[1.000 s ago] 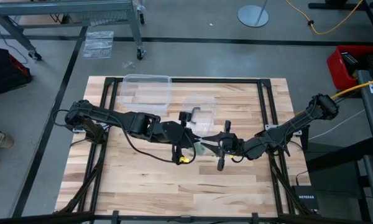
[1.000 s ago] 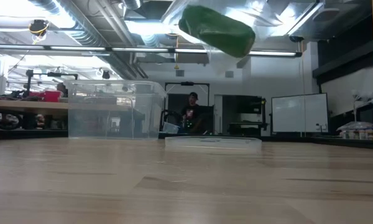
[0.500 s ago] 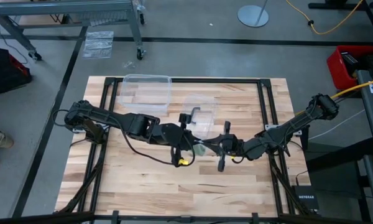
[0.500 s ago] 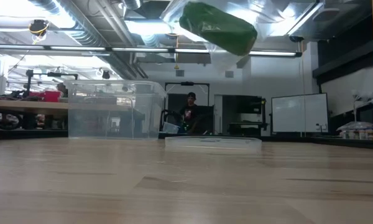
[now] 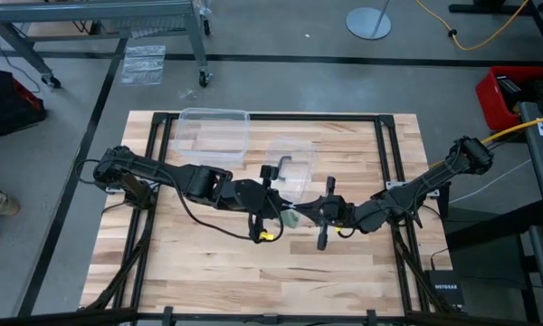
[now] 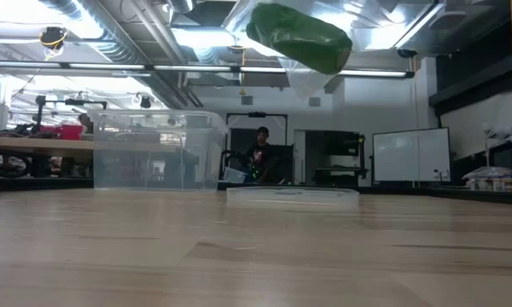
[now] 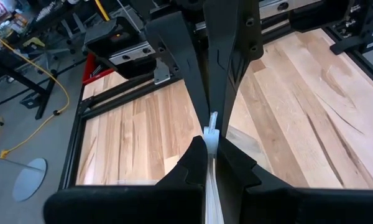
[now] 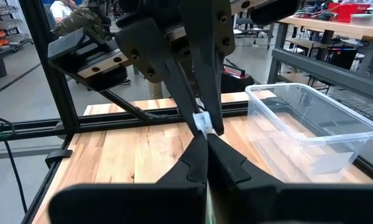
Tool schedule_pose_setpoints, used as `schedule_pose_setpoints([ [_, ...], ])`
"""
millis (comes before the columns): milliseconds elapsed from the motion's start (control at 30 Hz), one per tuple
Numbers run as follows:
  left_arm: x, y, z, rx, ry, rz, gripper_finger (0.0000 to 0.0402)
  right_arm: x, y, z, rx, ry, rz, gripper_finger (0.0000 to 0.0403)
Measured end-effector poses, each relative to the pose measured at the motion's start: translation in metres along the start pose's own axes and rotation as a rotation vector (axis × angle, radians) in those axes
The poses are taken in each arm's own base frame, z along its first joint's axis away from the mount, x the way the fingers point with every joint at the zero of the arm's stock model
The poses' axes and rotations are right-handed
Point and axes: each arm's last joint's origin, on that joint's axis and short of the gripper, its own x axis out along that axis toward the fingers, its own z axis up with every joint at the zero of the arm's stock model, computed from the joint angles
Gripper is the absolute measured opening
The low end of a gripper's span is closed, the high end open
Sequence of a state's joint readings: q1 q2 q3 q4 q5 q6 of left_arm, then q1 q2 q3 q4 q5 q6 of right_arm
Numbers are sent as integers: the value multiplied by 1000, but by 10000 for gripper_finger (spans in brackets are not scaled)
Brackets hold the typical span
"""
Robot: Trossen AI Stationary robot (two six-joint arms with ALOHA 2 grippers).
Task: Roll bandage
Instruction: Close the transparent zip bag
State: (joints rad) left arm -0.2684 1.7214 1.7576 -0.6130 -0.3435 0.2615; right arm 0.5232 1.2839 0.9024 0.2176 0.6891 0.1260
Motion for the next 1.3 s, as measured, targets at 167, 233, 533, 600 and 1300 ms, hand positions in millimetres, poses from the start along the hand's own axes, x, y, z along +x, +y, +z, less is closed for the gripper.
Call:
schedule_pose_setpoints([
  [167,0,0,0,1,4,0,3,0,0,1,6,-9,-15,2],
  [233,0,0,-1,3,8,-1,3,0,0,1,7,-10,-17,2],
  [533,-1,-1,-4,-11,42,-8,3,1,0,1,10,-14,-24,1],
  [600,-1,-1,-4,-10,45,-9,3,1,0,1,10,-15,-25,1],
  [1300,-1,-2,-7,-17,76,-18,4,0,0,1,13,-18,-24,0],
])
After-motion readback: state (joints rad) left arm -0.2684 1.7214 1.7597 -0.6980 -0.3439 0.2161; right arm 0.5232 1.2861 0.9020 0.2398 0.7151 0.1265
